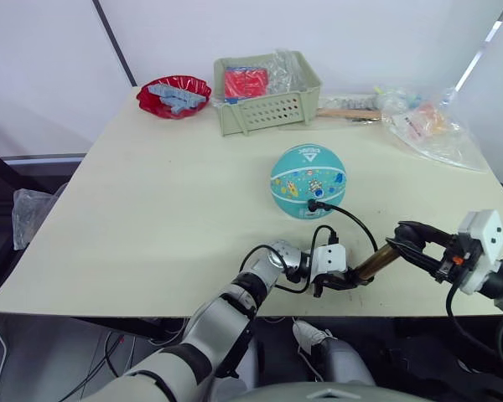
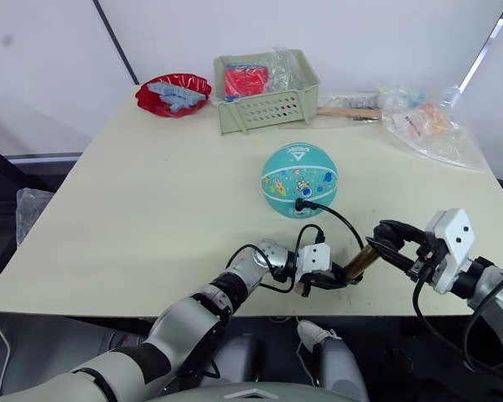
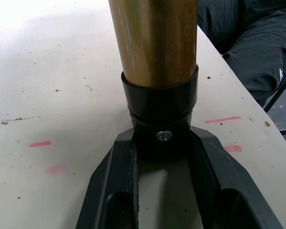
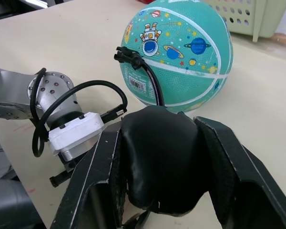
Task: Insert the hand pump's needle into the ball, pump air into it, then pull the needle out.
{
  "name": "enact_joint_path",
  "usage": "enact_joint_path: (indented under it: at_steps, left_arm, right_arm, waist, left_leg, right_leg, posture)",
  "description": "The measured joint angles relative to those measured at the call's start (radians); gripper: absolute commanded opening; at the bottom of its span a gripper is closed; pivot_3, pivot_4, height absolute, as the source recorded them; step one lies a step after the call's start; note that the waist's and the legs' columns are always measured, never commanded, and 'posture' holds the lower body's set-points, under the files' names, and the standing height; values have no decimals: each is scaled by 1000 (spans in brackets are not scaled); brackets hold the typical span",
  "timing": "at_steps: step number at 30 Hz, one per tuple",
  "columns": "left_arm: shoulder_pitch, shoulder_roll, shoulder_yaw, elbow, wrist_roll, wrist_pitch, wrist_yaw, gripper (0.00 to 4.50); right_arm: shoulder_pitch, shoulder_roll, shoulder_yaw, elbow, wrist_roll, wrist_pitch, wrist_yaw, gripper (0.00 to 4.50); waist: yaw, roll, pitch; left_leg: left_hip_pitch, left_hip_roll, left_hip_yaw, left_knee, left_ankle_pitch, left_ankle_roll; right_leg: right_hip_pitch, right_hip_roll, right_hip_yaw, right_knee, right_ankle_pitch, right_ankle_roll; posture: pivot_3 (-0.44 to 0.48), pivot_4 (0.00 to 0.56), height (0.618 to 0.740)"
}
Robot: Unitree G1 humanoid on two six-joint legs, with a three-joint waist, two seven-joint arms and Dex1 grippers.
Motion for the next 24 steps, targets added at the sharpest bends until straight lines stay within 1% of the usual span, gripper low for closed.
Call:
enact_joint_path:
  at_steps: [2, 3, 4, 9, 13, 19, 24]
  left_arm:
    - [0, -2, 1, 0, -4, 0, 1, 1047]
    - [0, -3, 1, -1, -7, 0, 0, 1047]
    - [0, -3, 1, -1, -7, 0, 0, 1047]
    - [-2, -3, 1, -1, -8, -2, -7, 1047]
    - [-2, -2, 1, -1, -8, -2, -6, 1047]
    - [-2, -2, 1, -1, -7, -2, -6, 1047]
    - [-2, -3, 1, -1, -8, -2, -7, 1047]
  right_arm:
    - [-21, -24, -41, 0, 58, 42, -2, 1651]
    - [-54, -72, -105, -3, 129, 90, -2, 1651]
    - [-55, -74, -109, -3, 133, 91, -2, 1651]
    - [-137, -179, -247, -17, 304, 200, -11, 1651]
    - [-180, -225, -309, -17, 387, 253, -27, 1651]
    - [-254, -289, -363, -7, 490, 321, -48, 1651]
    - [-271, -306, -363, 3, 506, 351, -55, 1651]
  waist:
    - [0, 3, 3]
    - [1, 5, 5]
    - [1, 6, 7]
    - [1, 7, 11]
    - [1, 6, 12]
    - [1, 5, 12]
    - [1, 5, 13]
  left_leg:
    - [-1, -1, 0, 0, 0, 0]
    - [-1, -1, 1, 1, 0, 0]
    - [-1, -2, 1, 1, 0, 0]
    - [-2, -2, 1, 1, 0, 0]
    - [-2, -2, 1, 1, 0, 0]
    - [-2, -1, 2, 1, 0, 0]
    - [-3, -1, 2, 1, 0, 0]
  right_leg:
    - [0, -1, 0, 0, 0, 0]
    - [0, -2, 0, 0, 0, 0]
    - [-1, -2, 0, 0, 1, 1]
    - [-1, -2, 0, 0, 1, 1]
    - [-1, -2, 0, 0, 1, 1]
    - [-1, -2, 1, 0, 1, 1]
    - [-2, -2, 1, 0, 1, 0]
  posture:
    - [0, 150, 738]
    - [0, 150, 738]
    - [0, 150, 738]
    - [0, 150, 738]
    - [0, 150, 738]
    - [0, 150, 738]
    - [0, 150, 738]
